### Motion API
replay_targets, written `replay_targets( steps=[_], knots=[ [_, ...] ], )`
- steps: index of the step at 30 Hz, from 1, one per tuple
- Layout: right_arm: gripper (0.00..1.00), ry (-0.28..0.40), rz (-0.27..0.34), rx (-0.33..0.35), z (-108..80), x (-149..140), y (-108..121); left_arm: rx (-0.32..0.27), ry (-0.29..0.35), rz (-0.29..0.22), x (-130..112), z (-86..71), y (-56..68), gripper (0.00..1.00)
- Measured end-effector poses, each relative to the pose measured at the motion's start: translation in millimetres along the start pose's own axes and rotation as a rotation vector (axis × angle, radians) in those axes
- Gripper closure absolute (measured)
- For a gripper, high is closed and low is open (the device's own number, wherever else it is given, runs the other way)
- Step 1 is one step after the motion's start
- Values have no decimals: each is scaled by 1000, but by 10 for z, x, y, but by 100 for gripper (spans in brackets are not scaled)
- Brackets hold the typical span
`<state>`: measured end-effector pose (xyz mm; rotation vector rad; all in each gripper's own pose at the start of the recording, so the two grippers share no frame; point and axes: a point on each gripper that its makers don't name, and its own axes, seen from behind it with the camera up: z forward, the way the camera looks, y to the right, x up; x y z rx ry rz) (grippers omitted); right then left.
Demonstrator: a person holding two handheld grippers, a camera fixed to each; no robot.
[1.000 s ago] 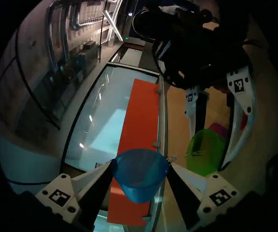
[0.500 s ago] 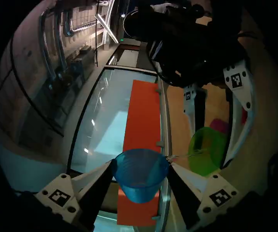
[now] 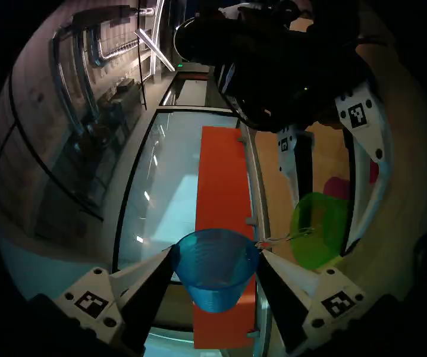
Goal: Pour water
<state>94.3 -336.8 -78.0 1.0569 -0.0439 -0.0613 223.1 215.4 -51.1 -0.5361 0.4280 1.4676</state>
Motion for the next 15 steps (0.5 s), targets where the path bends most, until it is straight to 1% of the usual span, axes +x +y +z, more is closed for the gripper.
replay_targets(
  steps=[9, 15],
  knots=[
    [11, 4, -2, -1, -16, 16, 5, 12, 6, 58, 69, -35, -19, 11],
    [11, 9, -2, -3, -23, 32, 9, 20, 5, 115, 92, -31, -19, 11]
  ],
)
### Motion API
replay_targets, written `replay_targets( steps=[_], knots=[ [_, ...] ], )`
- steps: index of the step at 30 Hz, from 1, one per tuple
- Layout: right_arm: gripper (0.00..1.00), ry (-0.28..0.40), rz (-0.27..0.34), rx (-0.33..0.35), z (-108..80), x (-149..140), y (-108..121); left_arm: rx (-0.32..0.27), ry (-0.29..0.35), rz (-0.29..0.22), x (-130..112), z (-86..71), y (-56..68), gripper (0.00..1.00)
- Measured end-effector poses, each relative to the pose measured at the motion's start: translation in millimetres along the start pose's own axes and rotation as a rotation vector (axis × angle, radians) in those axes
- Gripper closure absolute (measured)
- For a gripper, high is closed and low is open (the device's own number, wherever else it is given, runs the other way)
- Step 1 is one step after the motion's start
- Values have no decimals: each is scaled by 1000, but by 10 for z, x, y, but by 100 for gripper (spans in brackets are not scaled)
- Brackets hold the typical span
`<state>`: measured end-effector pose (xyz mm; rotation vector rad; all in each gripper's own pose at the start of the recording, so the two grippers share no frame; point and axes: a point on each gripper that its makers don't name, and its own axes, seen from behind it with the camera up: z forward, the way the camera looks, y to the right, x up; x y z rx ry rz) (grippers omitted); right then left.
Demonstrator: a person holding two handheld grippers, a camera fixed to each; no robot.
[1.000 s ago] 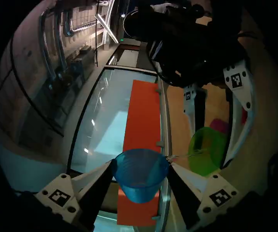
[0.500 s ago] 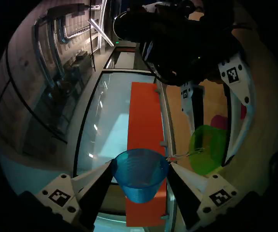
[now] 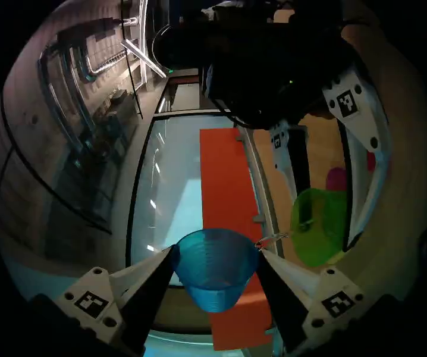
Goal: Pour water
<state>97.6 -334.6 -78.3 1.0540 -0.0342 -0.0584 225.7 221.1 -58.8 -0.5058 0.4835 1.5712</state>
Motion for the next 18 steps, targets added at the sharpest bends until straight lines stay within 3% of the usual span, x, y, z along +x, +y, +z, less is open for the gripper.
replay_targets(
  steps=[18],
  knots=[
    [11, 13, 0, -7, -26, 40, 30, 18, 18, 182, 120, 18, -42, 11]
  ],
)
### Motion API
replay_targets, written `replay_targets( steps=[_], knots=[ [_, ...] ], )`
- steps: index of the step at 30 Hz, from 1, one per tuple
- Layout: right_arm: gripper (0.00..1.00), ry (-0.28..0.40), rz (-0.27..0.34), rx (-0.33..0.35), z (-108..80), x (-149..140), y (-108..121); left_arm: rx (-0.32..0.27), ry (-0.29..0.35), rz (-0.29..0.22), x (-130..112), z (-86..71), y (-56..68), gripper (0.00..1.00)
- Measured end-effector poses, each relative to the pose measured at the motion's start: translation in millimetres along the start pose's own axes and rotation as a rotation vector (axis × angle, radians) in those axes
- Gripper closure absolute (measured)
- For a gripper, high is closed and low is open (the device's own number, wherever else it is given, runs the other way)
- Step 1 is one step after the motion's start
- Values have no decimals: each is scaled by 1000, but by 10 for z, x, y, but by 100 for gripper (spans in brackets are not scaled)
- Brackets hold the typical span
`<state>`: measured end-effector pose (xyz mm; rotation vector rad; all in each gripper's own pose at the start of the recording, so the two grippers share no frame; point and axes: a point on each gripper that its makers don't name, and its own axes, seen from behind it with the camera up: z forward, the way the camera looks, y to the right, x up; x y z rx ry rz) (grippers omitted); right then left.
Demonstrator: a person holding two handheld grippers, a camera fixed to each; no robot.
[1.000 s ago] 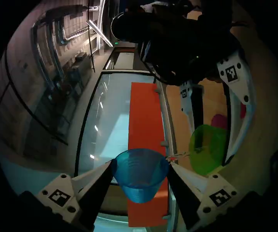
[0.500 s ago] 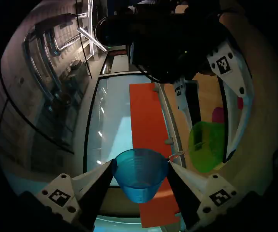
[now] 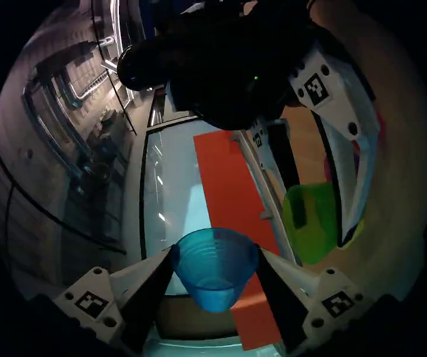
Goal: Pour water
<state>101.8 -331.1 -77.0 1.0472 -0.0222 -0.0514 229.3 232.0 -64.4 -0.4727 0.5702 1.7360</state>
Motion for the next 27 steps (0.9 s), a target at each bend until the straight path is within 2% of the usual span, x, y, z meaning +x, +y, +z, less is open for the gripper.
replay_targets(
  steps=[5, 9, 18, 27],
  knots=[
    [12, 3, 1, -2, -8, 11, 3, 7, 5, 56, 23, 17, -10, 11],
    [11, 5, 1, -3, -15, 17, 3, 8, 6, 81, 38, 23, -7, 11],
    [11, 8, 1, -4, -4, 34, 2, 12, 8, 91, 33, 56, 7, 11],
    [11, 8, 1, -5, 4, 35, 8, 11, 7, 78, 4, 52, -2, 11]
  ],
)
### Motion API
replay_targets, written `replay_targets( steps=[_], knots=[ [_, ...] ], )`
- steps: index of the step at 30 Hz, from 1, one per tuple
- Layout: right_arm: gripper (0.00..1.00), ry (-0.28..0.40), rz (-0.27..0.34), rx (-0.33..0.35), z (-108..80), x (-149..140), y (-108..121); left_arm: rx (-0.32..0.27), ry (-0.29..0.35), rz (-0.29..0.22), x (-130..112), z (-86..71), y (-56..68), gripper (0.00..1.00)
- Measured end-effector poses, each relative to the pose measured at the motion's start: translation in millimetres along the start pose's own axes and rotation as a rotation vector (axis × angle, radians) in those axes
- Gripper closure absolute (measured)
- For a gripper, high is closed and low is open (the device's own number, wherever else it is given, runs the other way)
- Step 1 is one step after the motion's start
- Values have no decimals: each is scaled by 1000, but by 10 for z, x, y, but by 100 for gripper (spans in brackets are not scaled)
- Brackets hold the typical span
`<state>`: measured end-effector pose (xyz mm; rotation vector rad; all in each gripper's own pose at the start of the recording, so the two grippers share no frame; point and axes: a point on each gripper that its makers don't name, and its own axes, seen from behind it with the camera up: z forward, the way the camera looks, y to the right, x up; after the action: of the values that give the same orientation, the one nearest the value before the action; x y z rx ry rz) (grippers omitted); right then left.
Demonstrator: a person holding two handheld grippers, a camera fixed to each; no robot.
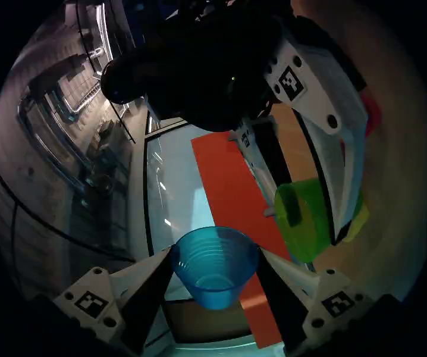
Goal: Pour water
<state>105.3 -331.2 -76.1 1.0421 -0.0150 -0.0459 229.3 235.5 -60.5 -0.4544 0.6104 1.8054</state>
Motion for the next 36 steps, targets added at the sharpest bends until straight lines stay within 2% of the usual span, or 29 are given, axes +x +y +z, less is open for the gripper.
replay_targets(
  steps=[3, 5, 9, 15, 24, 31, 36],
  knots=[
    [12, 1, 0, 1, -4, 4, -1, -5, 0, -22, -6, -4, 23, 11],
    [12, 1, -2, 2, -6, -1, 0, -10, 0, -61, -11, 2, 49, 11],
    [11, -1, -5, 1, -13, -11, 6, -22, -3, -175, -33, 23, 84, 11],
    [12, -2, -7, -4, -31, -17, 23, -43, -6, -382, -131, 56, 94, 11],
    [11, 2, -11, -8, -42, 5, 33, -85, 1, -676, -252, 122, 193, 11],
    [11, 4, -13, -8, -44, 30, 20, -128, 26, -974, -305, 121, 256, 11],
    [11, 5, -14, -10, -53, 38, 23, -139, 29, -1150, -394, 111, 261, 11]
  ],
)
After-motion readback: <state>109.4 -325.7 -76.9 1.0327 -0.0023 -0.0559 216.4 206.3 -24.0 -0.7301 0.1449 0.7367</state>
